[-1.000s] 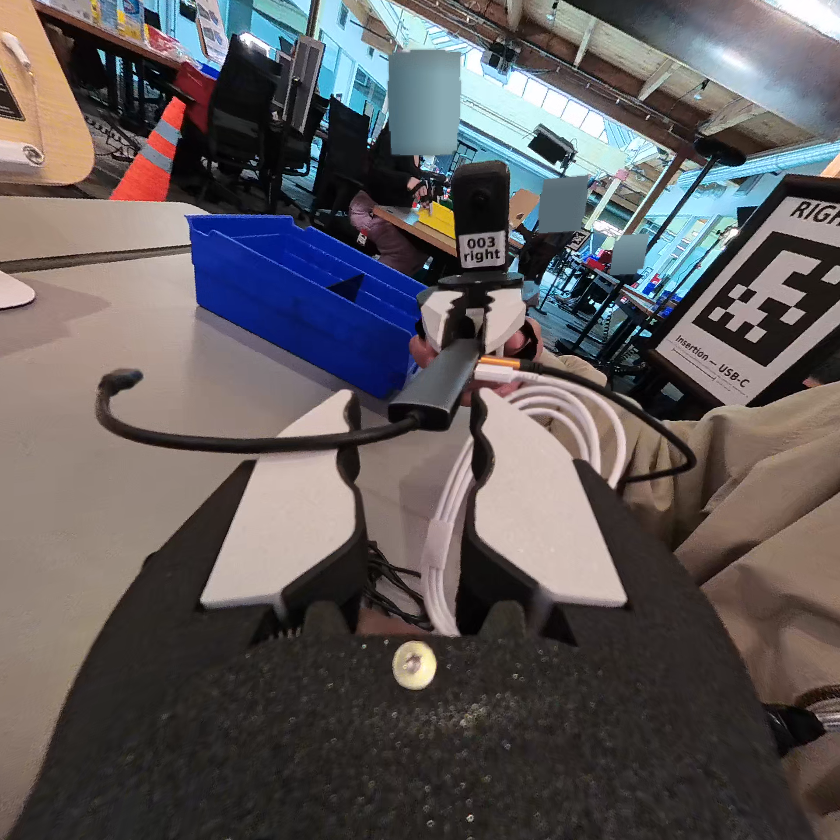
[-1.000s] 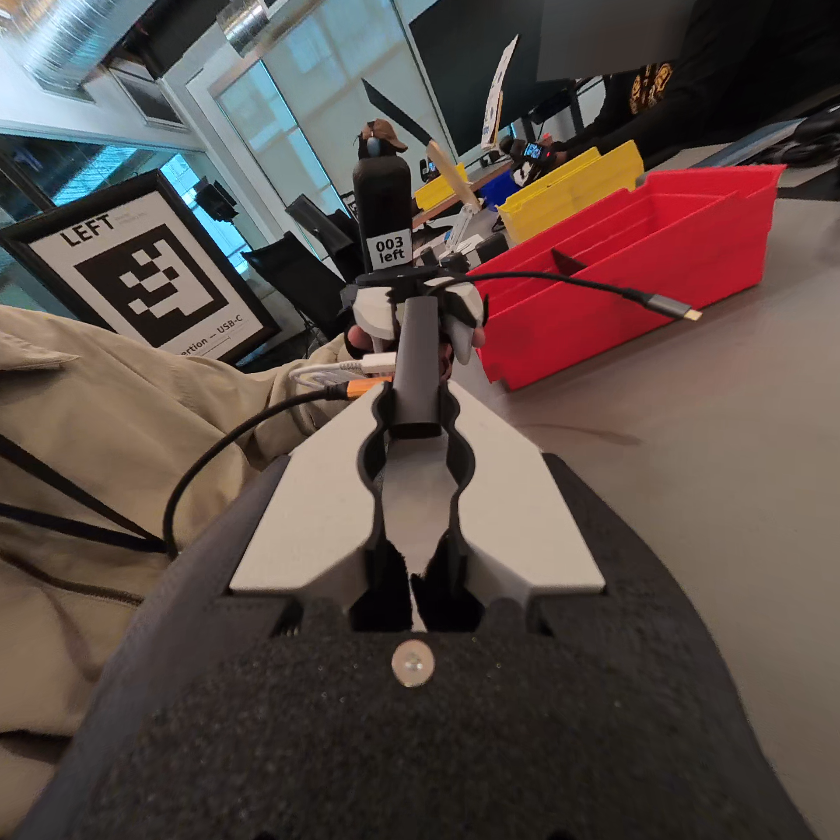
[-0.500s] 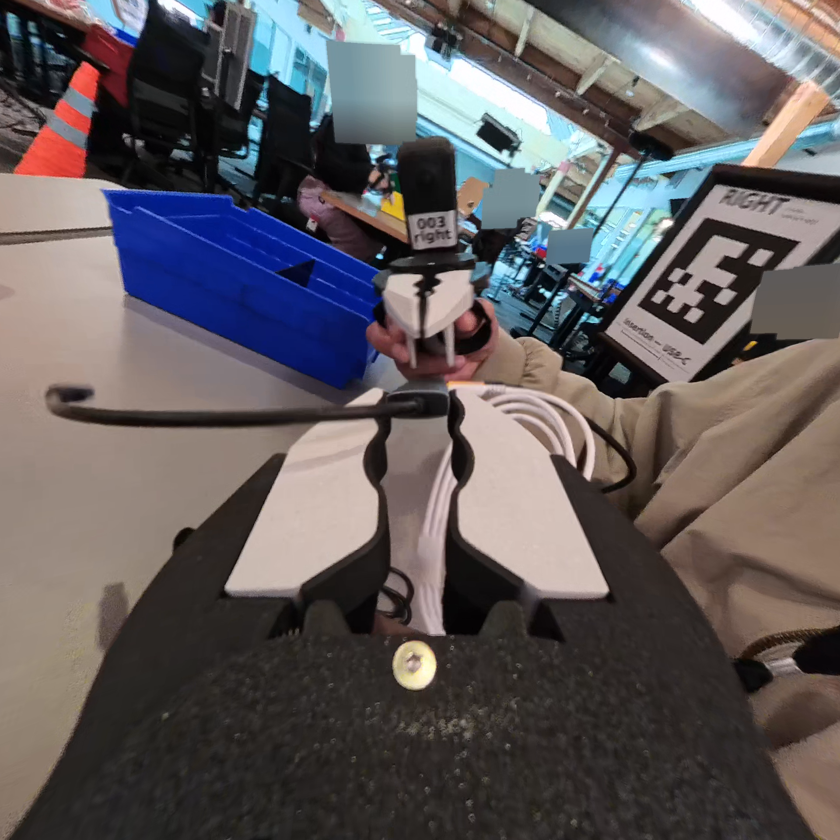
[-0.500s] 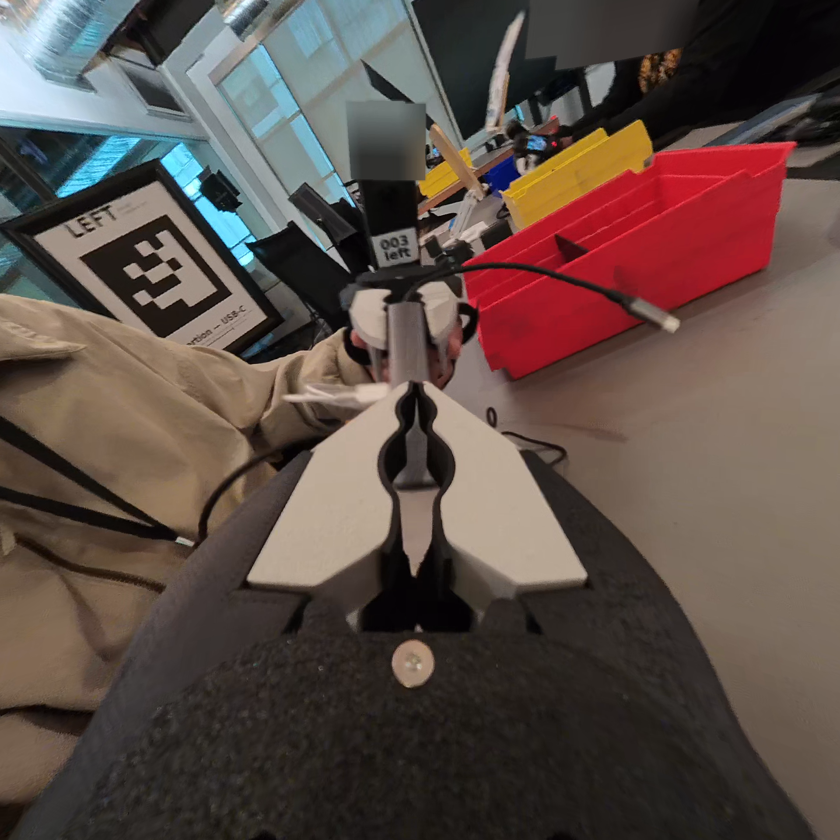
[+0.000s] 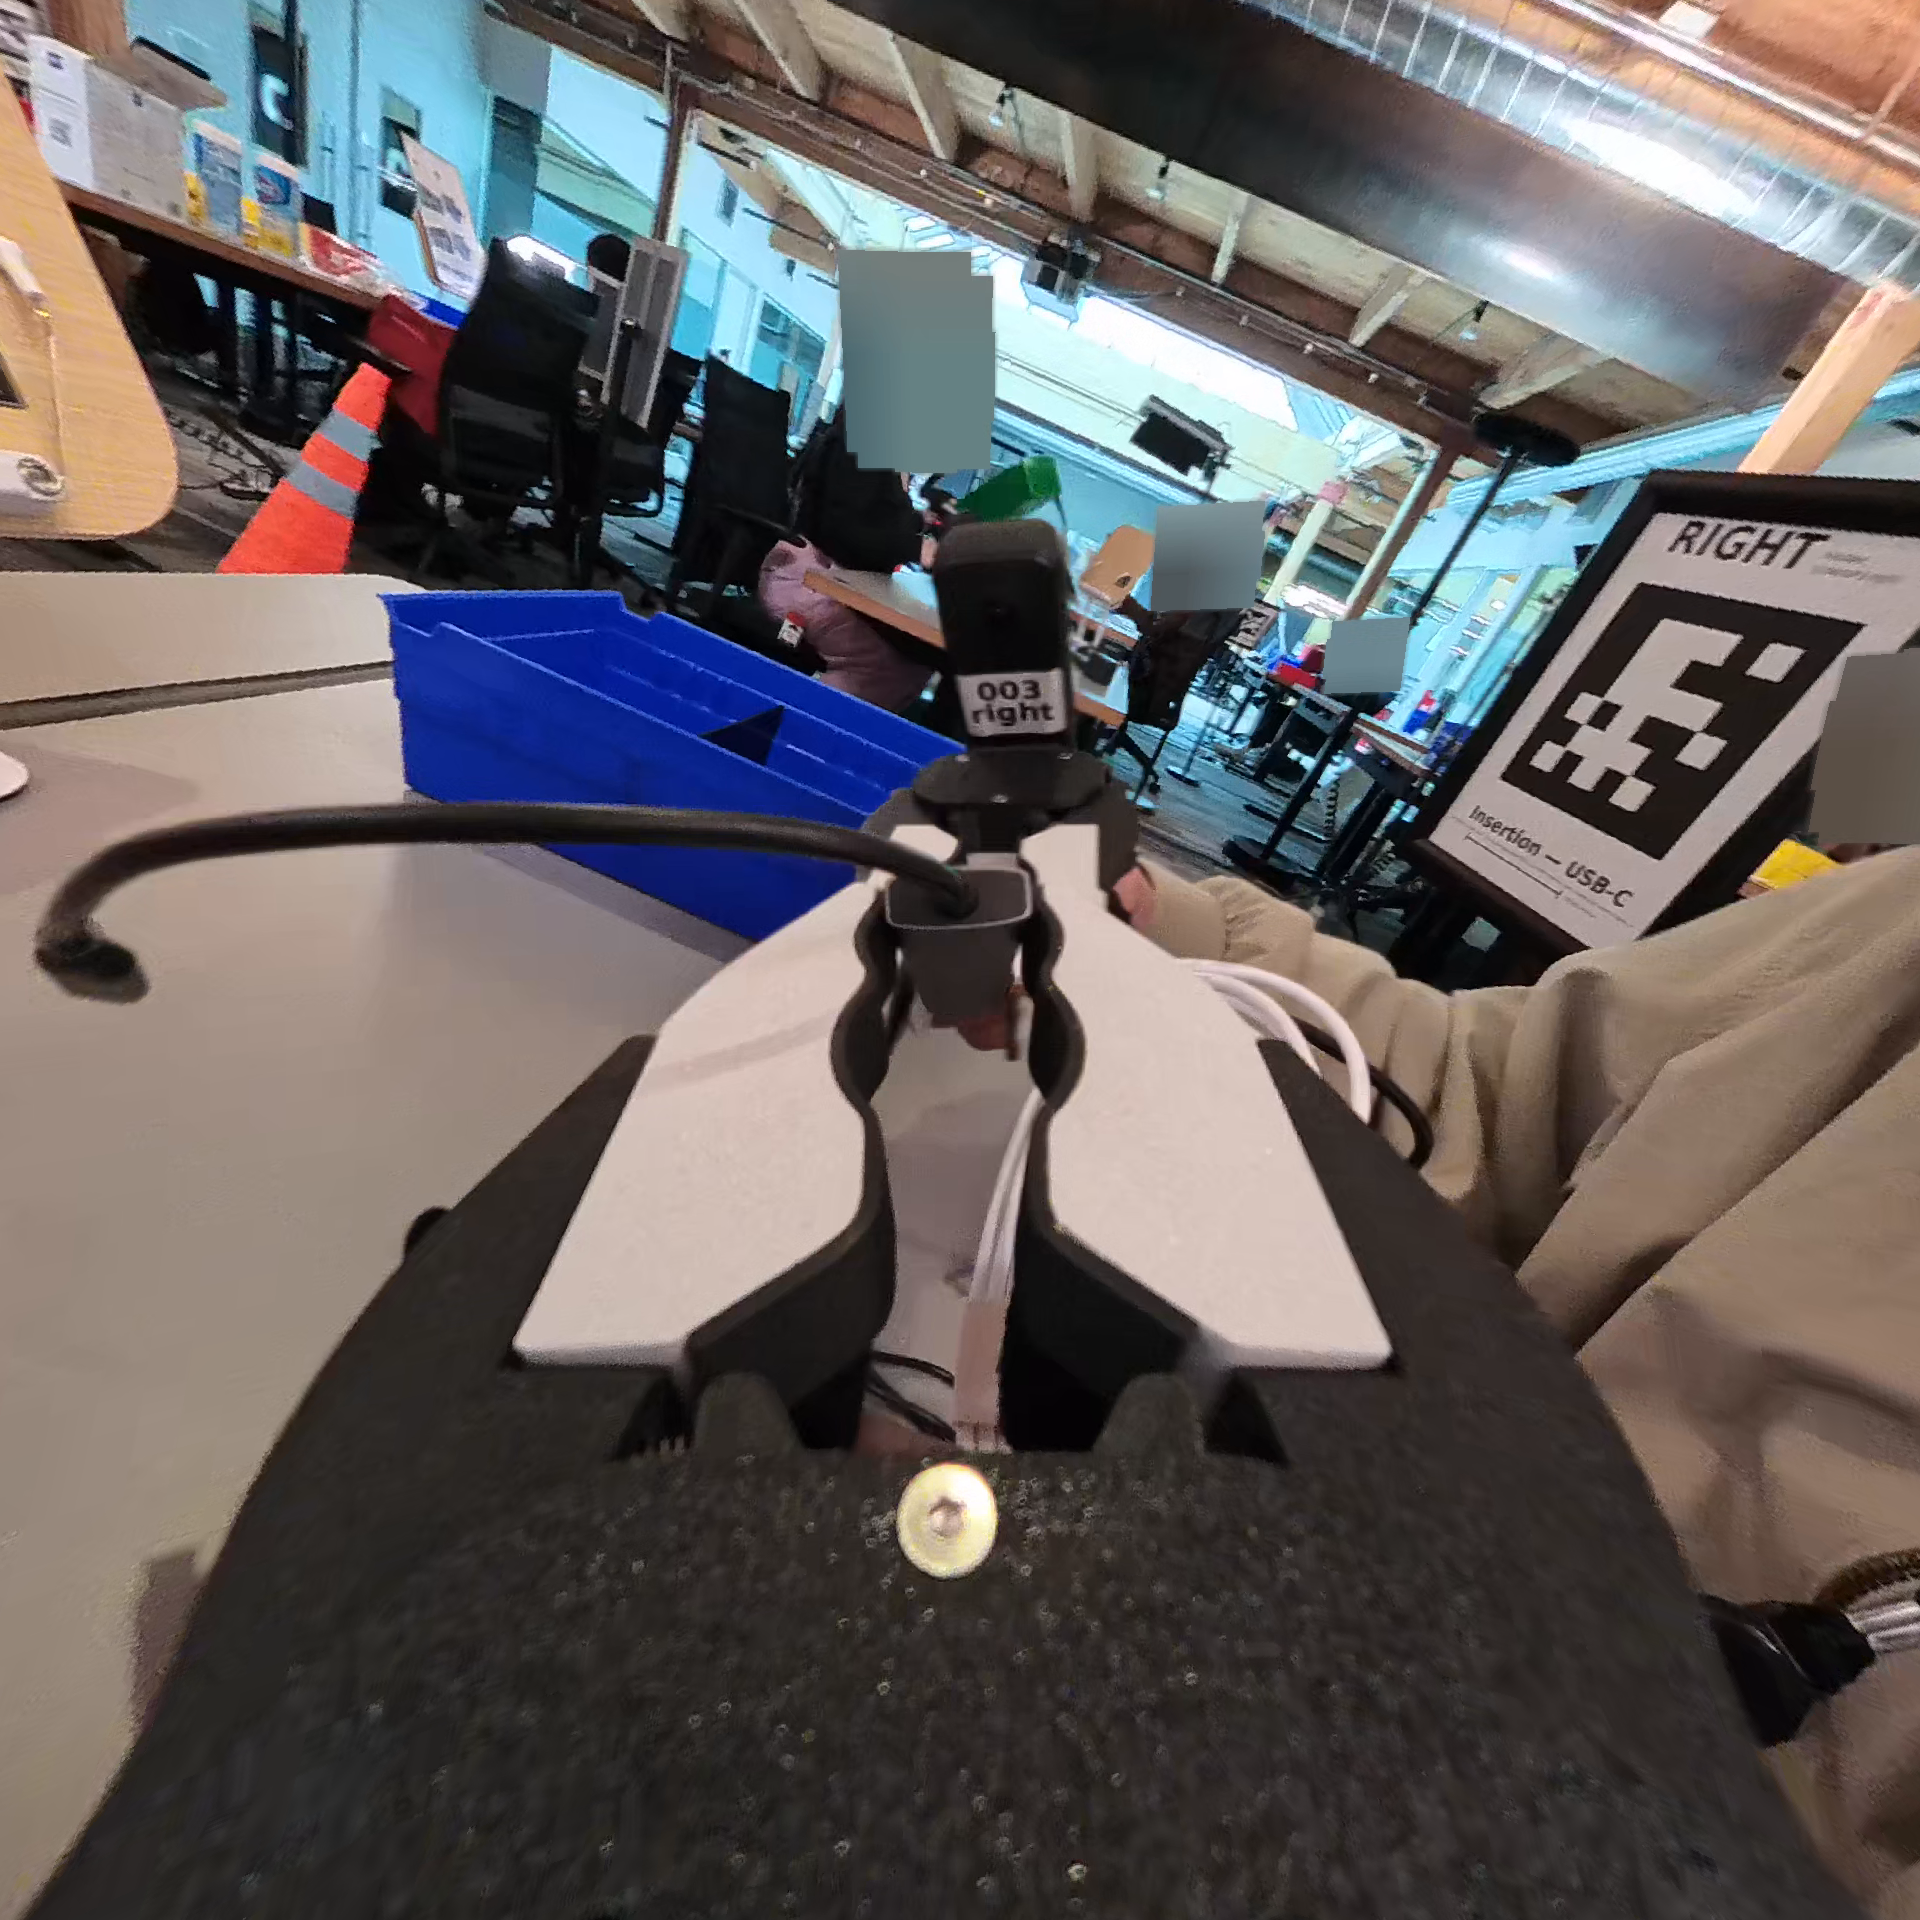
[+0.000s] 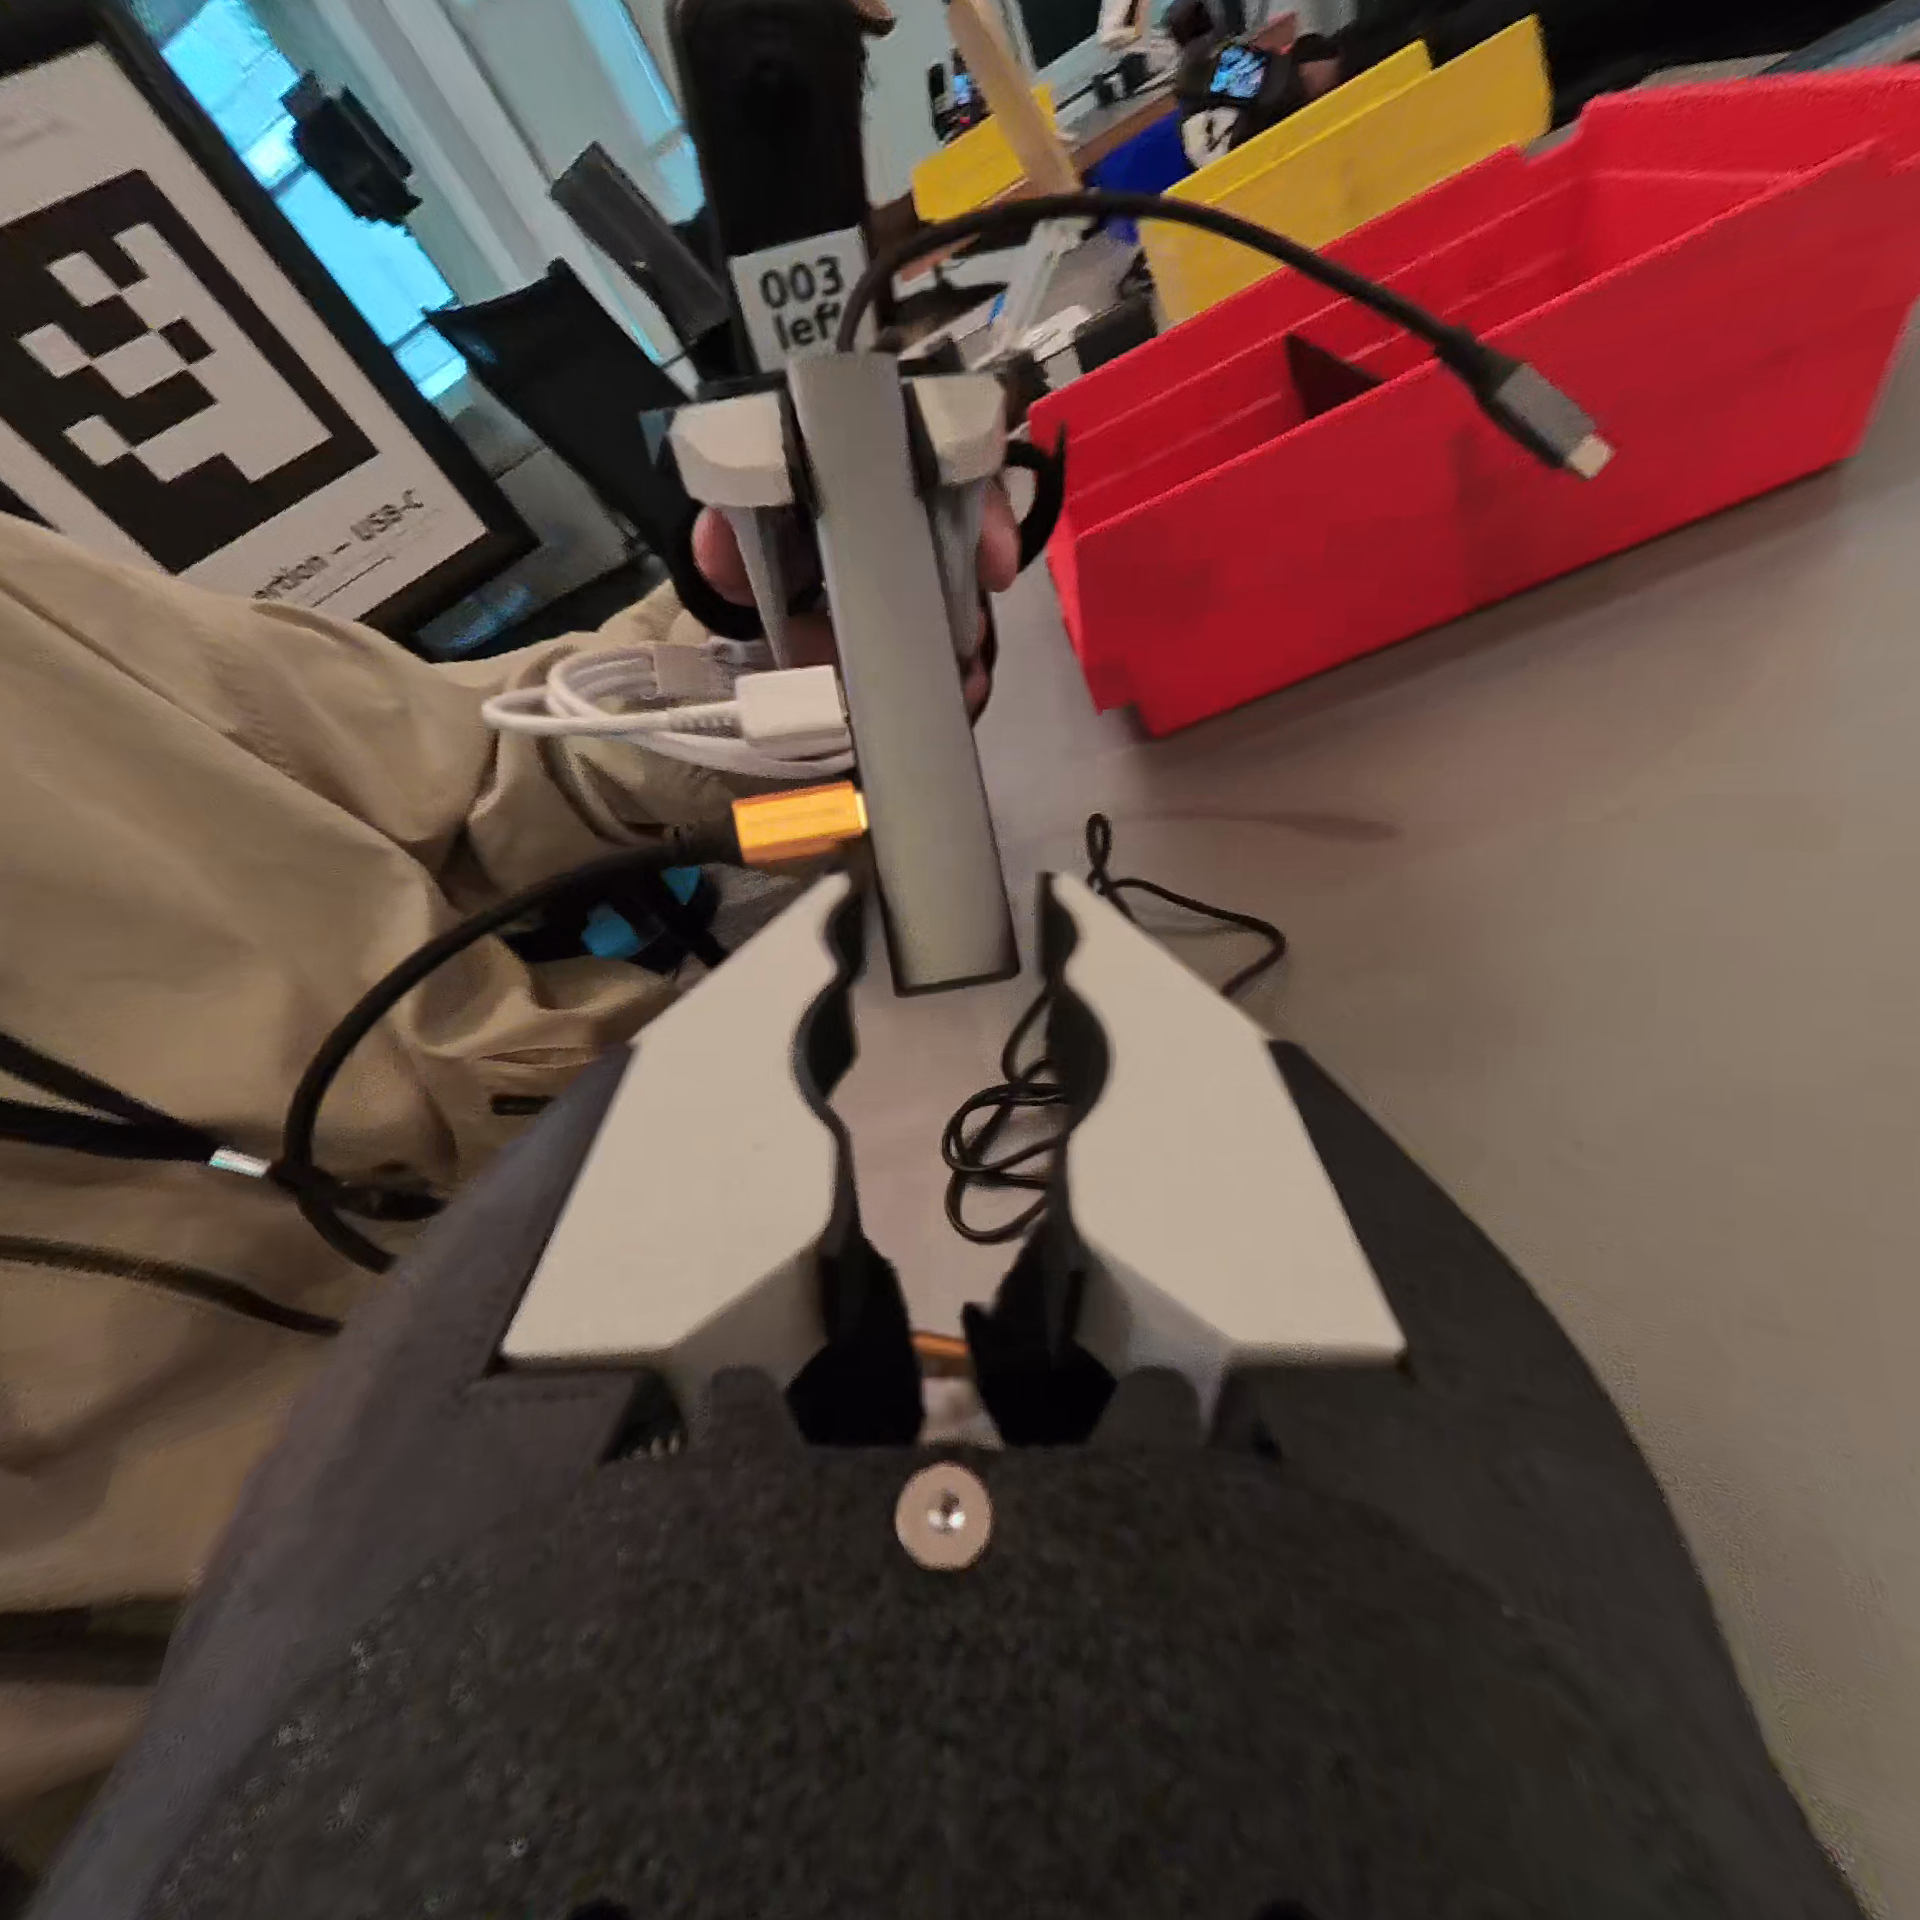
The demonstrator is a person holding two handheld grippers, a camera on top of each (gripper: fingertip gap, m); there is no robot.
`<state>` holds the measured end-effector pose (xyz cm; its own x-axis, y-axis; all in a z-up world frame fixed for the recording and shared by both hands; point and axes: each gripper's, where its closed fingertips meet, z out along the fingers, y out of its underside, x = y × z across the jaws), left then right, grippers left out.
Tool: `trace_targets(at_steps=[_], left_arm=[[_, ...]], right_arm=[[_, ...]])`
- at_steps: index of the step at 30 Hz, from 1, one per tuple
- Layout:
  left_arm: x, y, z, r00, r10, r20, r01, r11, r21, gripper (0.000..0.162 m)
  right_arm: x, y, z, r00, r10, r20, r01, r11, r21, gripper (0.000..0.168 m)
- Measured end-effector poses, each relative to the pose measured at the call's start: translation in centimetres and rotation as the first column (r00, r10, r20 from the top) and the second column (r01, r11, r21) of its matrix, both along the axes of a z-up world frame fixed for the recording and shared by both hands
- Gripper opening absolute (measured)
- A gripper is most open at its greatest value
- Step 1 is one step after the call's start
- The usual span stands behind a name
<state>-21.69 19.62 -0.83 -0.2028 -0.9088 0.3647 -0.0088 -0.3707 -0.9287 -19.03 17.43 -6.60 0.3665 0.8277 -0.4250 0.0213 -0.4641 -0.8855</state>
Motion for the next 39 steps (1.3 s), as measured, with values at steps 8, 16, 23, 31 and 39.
trace_targets(at_steps=[8, 16, 23, 31, 39], left_arm=[[-0.8, -1.9, -2.8, 0.979, -0.114, -0.170, 0.120, 0.992, 0.025, 0.023], [-1.3, -3.0, -3.4, 0.973, -0.096, -0.208, 0.109, 0.992, 0.056, 0.023], [-2.0, -1.4, -2.3, 0.988, 0.063, -0.143, -0.045, 0.992, 0.121, 0.024], [-4.2, 4.4, 0.8, 0.861, 0.508, -0.005, -0.435, 0.742, 0.510, 0.024], [-5.9, 8.7, 1.3, 0.667, 0.739, 0.089, -0.618, 0.484, 0.620, 0.024]], right_arm=[[1.1, -1.7, -0.2, 0.968, 0.083, 0.236, -0.094, 0.995, 0.036, 0.022], [0.4, -2.9, -1.2, 0.900, 0.150, 0.408, -0.164, 0.987, -0.002, 0.021], [0.3, 0.2, 0.9, 0.946, -0.002, 0.324, -0.041, 0.991, 0.126, 0.026], [3.4, 2.5, 3.3, 0.913, -0.297, 0.280, 0.240, 0.946, 0.220, 0.039], [-3.1, -2.0, 2.4, 0.933, -0.186, 0.308, 0.113, 0.964, 0.240, 0.036]])
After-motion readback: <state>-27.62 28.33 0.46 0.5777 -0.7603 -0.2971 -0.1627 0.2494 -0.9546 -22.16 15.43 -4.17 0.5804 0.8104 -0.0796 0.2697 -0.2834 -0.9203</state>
